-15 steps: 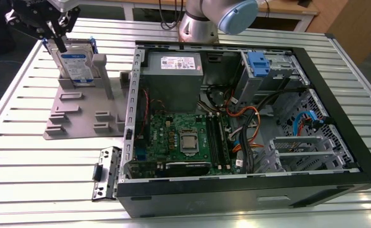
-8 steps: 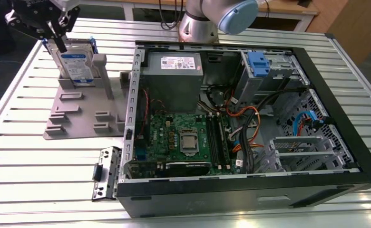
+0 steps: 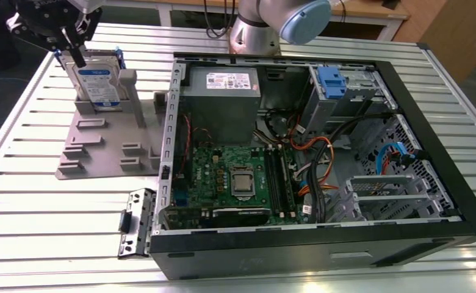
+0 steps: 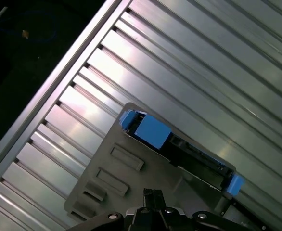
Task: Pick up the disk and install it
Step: 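Pick up the disk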
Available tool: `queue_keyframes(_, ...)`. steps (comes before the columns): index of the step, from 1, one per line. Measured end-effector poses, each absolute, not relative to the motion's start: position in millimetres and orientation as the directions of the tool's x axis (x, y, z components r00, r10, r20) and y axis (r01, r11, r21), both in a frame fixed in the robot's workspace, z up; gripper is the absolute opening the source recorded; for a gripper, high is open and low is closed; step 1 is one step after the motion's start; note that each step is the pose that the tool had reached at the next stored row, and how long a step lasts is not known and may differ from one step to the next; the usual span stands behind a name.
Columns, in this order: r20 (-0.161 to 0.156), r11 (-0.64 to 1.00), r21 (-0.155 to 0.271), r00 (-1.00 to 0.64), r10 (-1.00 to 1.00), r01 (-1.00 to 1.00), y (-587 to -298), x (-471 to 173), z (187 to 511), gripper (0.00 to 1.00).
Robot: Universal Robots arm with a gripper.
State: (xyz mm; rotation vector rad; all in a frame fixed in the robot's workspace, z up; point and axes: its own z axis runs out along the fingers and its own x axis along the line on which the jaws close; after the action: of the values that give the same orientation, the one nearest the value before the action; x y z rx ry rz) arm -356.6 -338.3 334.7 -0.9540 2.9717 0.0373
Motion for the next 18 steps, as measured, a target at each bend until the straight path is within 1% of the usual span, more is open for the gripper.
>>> queue_keyframes(18, -0.027, 0.745, 0.017, -0.745, -0.667, -0.667, -338.3, -356.6, 334.7, 0.10)
